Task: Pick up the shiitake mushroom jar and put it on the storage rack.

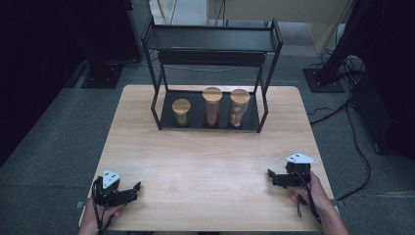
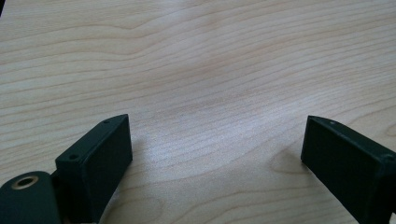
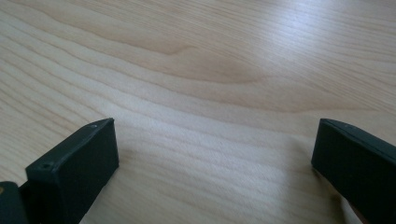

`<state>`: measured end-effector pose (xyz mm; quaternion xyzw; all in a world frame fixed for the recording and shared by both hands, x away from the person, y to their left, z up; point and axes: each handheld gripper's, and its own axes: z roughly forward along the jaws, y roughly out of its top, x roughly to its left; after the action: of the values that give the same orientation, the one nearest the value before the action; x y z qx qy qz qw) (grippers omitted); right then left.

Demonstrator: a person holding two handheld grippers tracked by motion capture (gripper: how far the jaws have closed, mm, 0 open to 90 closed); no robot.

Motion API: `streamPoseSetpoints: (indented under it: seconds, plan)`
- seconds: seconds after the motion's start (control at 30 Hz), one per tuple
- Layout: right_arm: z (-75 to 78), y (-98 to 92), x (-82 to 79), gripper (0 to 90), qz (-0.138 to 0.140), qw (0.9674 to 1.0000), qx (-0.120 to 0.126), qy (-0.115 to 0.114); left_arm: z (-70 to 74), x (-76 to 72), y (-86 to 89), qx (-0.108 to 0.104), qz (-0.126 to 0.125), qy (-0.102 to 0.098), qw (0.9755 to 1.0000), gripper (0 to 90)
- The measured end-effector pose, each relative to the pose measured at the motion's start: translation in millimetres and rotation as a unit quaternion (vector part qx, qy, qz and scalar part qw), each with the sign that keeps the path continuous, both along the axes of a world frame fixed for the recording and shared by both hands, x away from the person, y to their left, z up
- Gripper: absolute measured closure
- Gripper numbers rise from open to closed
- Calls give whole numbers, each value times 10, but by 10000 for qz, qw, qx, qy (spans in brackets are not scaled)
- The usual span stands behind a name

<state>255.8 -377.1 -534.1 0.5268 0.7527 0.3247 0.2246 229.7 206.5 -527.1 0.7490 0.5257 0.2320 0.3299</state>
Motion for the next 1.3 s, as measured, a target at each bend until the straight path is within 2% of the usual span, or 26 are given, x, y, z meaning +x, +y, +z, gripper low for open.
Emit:
streamPoseSetpoints:
  seconds: [0.43, 1.3]
  plan:
    - [-4, -187, -168, 1, -151, 9999, -1, 11, -2, -1, -8, 25, 4, -4, 10000, 91]
    - [-10, -389, -440, 0, -248, 9997, 24, 27, 1, -4, 6, 1, -21, 8, 10000, 91]
